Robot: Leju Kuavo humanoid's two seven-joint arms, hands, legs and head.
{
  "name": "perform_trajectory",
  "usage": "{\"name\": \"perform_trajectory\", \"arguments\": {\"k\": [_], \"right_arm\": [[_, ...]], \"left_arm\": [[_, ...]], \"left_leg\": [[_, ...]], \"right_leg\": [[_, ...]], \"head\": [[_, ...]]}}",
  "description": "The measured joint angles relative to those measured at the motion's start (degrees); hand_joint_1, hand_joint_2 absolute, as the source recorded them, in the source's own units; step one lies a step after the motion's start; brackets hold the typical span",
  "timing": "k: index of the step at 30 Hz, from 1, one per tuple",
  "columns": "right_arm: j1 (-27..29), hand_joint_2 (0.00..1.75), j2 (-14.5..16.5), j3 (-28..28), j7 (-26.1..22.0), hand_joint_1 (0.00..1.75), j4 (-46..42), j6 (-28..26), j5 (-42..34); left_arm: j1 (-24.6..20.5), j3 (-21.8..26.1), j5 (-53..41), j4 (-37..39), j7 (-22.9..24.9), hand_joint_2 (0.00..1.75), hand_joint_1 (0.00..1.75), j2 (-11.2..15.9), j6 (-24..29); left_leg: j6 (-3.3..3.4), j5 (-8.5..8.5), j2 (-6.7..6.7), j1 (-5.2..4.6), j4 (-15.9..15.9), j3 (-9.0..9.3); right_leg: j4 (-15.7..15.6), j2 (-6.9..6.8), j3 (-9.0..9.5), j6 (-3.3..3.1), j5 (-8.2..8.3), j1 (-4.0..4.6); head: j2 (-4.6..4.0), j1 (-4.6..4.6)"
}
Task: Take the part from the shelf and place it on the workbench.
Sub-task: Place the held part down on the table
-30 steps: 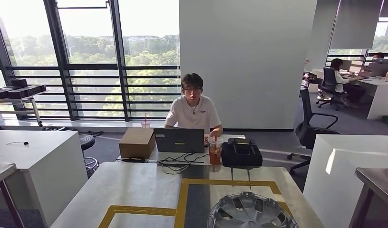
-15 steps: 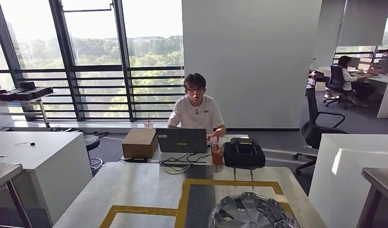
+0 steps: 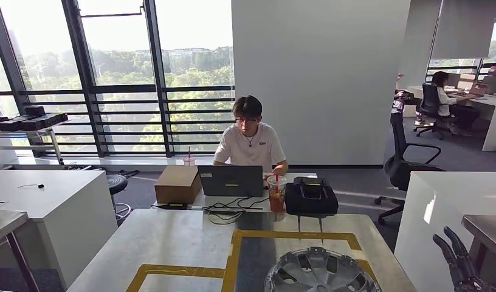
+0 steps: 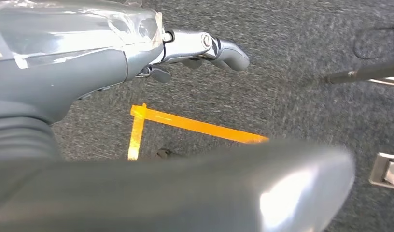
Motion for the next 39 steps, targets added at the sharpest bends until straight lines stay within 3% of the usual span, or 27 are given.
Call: {"name": "perform_trajectory", "arguments": {"k": [3, 5, 8, 9, 11, 12, 13, 16, 18, 19, 21, 22, 23, 24, 27, 28, 29, 32, 33, 34, 36, 37, 38, 39], "right_arm": [[1.9, 0.0, 0.3, -1.8, -1.2, 0.0, -4.4, -2.0, -1.4], [6.0, 0.0, 0.8, -4.0, -2.6, 0.0, -12.6, -4.8, -4.6], [14.7, 0.0, 1.0, -5.3, -2.9, 0.0, -23.6, -6.2, -10.7], [17.1, 0.0, 0.9, -5.2, -2.7, 0.0, -25.1, -6.2, -11.9], [20.0, 0.0, 0.7, -4.8, -2.9, 0.0, -26.2, -6.0, -13.0], [21.2, 0.0, 0.6, -4.5, -3.0, 0.0, -26.6, -5.8, -13.3], [22.4, 0.0, 0.5, -4.2, -3.2, 0.0, -26.8, -5.7, -13.6], [25.2, 0.0, 0.5, -3.1, -3.2, 0.0, -27.2, -5.3, -14.2], [26.3, 0.0, 0.5, -2.4, -2.8, 0.0, -27.3, -5.0, -14.5], [26.9, 0.0, 0.5, -2.1, -2.5, 0.0, -27.3, -4.8, -14.6], [28.0, 0.0, 0.5, -1.5, -2.0, 0.0, -27.3, -4.4, -14.6], [28.6, 0.0, 0.5, -1.3, -1.8, 0.0, -27.3, -4.1, -14.6], [29.2, 0.0, 0.5, -1.1, -1.5, 0.0, -27.3, -3.8, -14.6], [29.7, 0.0, 0.5, -0.9, -1.3, 0.0, -27.3, -3.4, -14.7], [30.9, 0.0, 0.6, -0.6, -0.6, 0.0, -27.3, -2.2, -14.8], [31.1, 0.0, 0.6, -0.6, -0.3, 0.0, -27.2, -1.8, -14.9], [31.3, 0.0, 0.6, -0.6, -0.1, 0.0, -27.2, -1.5, -14.8], [32.0, 0.0, 0.9, -0.6, 1.2, 0.0, -26.8, 0.0, -14.1], [32.3, 0.0, 1.0, -0.7, 1.7, 0.0, -26.6, 0.4, -13.6], [32.4, 0.0, 1.1, -0.8, 2.3, 0.0, -26.3, 1.0, -12.9], [32.6, 0.0, 1.8, -1.6, 3.5, 0.0, -25.2, 2.5, -11.1], [32.7, 0.0, 2.3, -2.2, 4.1, 0.0, -24.4, 3.5, -10.2], [32.8, 0.0, 3.0, -3.1, 4.8, 0.0, -23.4, 4.7, -9.4], [32.8, 0.0, 3.8, -4.1, 5.2, 0.0, -22.3, 5.8, -8.9]], "left_arm": [[0.3, -0.7, 0.6, -0.5, -0.1, 0.0, 0.0, 0.0, 0.2], [0.7, -1.8, 1.3, -0.9, -0.6, 0.0, 0.0, 0.0, 0.4], [2.1, -4.8, 4.9, -1.1, 0.0, 0.0, 0.0, -0.1, 3.7], [2.8, -5.8, 6.6, -1.3, 0.7, 0.0, 0.0, -0.1, 5.2], [4.0, -7.5, 8.7, -1.7, 1.6, 0.0, 0.0, -0.1, 6.9], [4.5, -8.3, 9.4, -2.0, 1.8, 0.0, 0.0, -0.1, 7.5], [5.0, -9.0, 10.2, -2.3, 2.1, 0.0, 0.0, -0.1, 8.2], [6.6, -10.9, 11.9, -3.5, 2.7, 0.0, 0.0, 0.0, 9.6], [7.7, -12.0, 12.8, -4.3, 3.0, 0.0, 0.0, 0.0, 10.2], [8.1, -12.4, 13.2, -4.6, 3.1, 0.0, 0.0, 0.0, 10.5], [8.8, -13.4, 13.9, -5.2, 3.3, 0.0, 0.0, 0.0, 11.0], [9.1, -13.8, 14.2, -5.5, 3.4, 0.0, 0.0, 0.0, 11.3], [9.4, -14.3, 14.5, -5.7, 3.5, 0.0, 0.0, 0.0, 11.5], [9.7, -14.7, 14.8, -5.9, 3.6, 0.0, 0.0, 0.0, 11.7], [10.5, -15.7, 15.8, -7.0, 3.7, 0.0, 0.0, 0.0, 12.1], [10.7, -16.0, 16.0, -7.3, 3.7, 0.0, 0.0, 0.0, 12.1], [10.9, -16.2, 16.2, -7.6, 3.8, 0.0, 0.0, 0.0, 12.2], [11.6, -16.8, 16.5, -8.2, 4.0, 0.0, 0.0, 0.0, 12.8], [11.8, -17.0, 16.6, -8.3, 4.0, 0.0, 0.0, -0.1, 13.0], [11.9, -17.2, 16.7, -8.4, 4.0, 0.0, 0.0, -0.1, 13.1], [12.0, -17.8, 17.0, -8.5, 4.0, 0.0, 0.0, -0.1, 13.4], [12.1, -18.1, 17.2, -8.5, 4.0, 0.0, 0.0, -0.1, 13.6], [12.1, -18.4, 17.4, -8.5, 4.0, 0.0, 0.0, -0.1, 13.8], [12.1, -18.6, 17.5, -8.5, 4.0, 0.0, 0.0, -0.1, 14.0]], "left_leg": [[0.77, 0.68, -0.04, -0.32, -4.4, 2.35], [1.72, 0.98, 0.1, -0.68, -7.7, 4.06], [2.55, 2.41, 0.35, -0.47, -9.0, 4.72], [2.55, 2.52, 0.33, -0.44, -8.8, 4.56], [2.17, 2.31, 0.24, -0.44, -8.1, 4.19], [1.86, 2.11, 0.2, -0.53, -7.6, 3.96], [1.53, 1.97, 0.16, -0.64, -7.2, 3.74], [0.65, 1.92, 0.15, -0.54, -6.8, 3.47], [0.03, -0.12, 0.13, -0.29, -5.0, 2.8], [-0.28, -2.39, 0.12, -0.17, -2.5, 1.94], [-0.71, -7.43, 0.11, 0.03, 4.6, -0.29], [-0.8, -9.02, 0.11, 0.11, 7.4, -0.9], [-0.78, -9.48, 0.11, 0.16, 8.3, -0.54], [-0.65, -8.91, 0.11, 0.17, 6.9, 0.96], [0.31, -5.26, 0.1, -0.16, -5.3, 9.2], [0.63, -4.58, 0.09, -0.41, -8.0, 10.71], [0.89, -4.34, 0.1, -0.69, -9.1, 11.13], [1.89, -2.61, 0.22, -0.98, -9.4, 10.3], [2.31, -1.75, 0.33, -0.9, -9.7, 9.82], [2.65, -0.84, 0.46, -0.8, -10.0, 9.19], [3.05, 0.53, 0.63, -0.94, -10.0, 7.54], [3.09, 1.19, 0.68, -1.04, -10.0, 6.68], [3.07, 1.84, 0.72, -1.12, -9.9, 5.8], [3.0, 2.42, 0.73, -1.17, -9.8, 5.05]], "right_leg": [[0.0, 0.13, 0.01, 0.15, -0.04, 0.21], [0.5, 0.26, -0.3, 0.81, -0.38, 0.18], [12.5, 0.46, -5.31, 1.7, -5.8, -0.28], [13.9, 0.47, -5.59, 2.14, -6.46, -0.46], [6.0, 0.4, -1.22, 3.06, -3.89, -0.8], [2.8, 0.4, 0.53, 3.01, -2.87, -0.83], [0.8, 0.41, 1.54, 2.75, -2.29, -0.78], [0.3, 0.45, 1.53, 1.45, -1.51, -0.58], [0.2, 0.38, 1.01, 0.64, -0.95, -0.8], [0.2, 0.31, 0.61, 0.33, -0.63, -0.9], [0.2, 0.22, -0.38, 0.06, 0.07, -0.81], [0.2, 0.19, -0.94, 0.07, 0.48, -0.75], [0.2, 0.18, -1.42, 0.11, 0.9, -0.69], [0.2, 0.2, -1.86, 0.19, 1.33, -0.62], [0.2, 0.29, -2.81, 0.73, 2.72, -0.42], [0.1, 0.27, -2.96, 1.05, 3.14, -0.41], [0.0, 0.23, -2.98, 1.41, 3.53, -0.46], [-0.3, 0.27, -3.13, 2.32, 4.22, -0.62], [0.5, 0.32, -3.56, 2.21, 3.1, -0.61], [2.4, 0.37, -4.25, 1.9, 0.99, -0.56], [9.4, 0.41, -5.92, 1.24, -4.72, -0.57], [12.9, 0.42, -6.37, 1.32, -6.53, -0.57], [15.4, 0.42, -6.18, 1.69, -7.12, -0.57], [15.9, 0.42, -5.1, 2.23, -6.54, -0.58]], "head": [[0.0, -0.01], [0.0, 0.03], [0.01, 0.35], [0.01, 0.44], [0.01, 0.53], [0.0, 0.54], [0.0, 0.53], [0.0, 0.45], [0.0, 0.38], [0.0, 0.31], [0.0, 0.16], [0.0, 0.11], [0.0, 0.09], [0.0, 0.06], [0.01, 0.07], [0.01, 0.06], [0.01, 0.09], [-0.01, 0.09], [-0.01, 0.14], [-0.02, 0.22], [-0.02, 0.38], [-0.02, 0.41], [-0.02, 0.43], [-0.02, 0.46]]}}
